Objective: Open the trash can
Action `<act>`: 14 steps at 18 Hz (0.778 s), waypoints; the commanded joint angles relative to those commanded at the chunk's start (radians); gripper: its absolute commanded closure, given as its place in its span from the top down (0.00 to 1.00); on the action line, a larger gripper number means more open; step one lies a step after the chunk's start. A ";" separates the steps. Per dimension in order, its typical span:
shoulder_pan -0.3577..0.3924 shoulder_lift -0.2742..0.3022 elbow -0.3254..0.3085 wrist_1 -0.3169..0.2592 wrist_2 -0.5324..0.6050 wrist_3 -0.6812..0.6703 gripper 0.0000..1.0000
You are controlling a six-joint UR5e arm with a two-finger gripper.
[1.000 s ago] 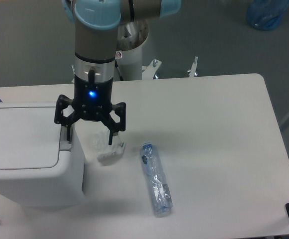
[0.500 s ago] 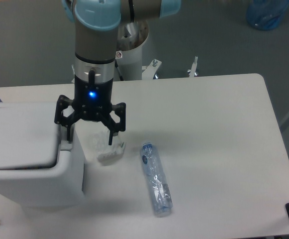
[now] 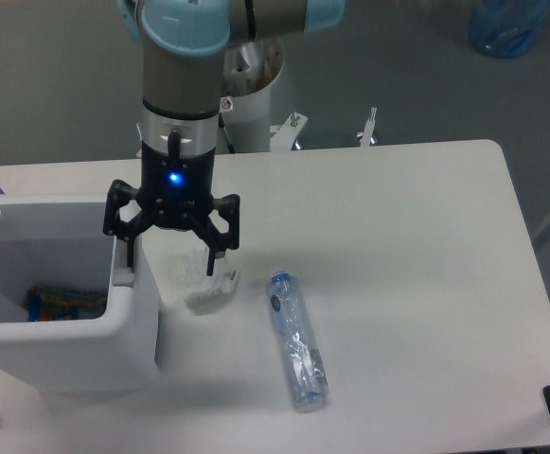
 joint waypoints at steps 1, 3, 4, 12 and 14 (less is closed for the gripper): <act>0.023 0.005 0.009 0.002 0.000 0.003 1.00; 0.072 0.012 0.018 0.000 0.000 0.037 1.00; 0.086 0.012 0.025 -0.002 0.000 0.066 1.00; 0.161 0.038 0.014 -0.034 0.319 0.340 1.00; 0.189 0.040 0.014 -0.084 0.347 0.412 1.00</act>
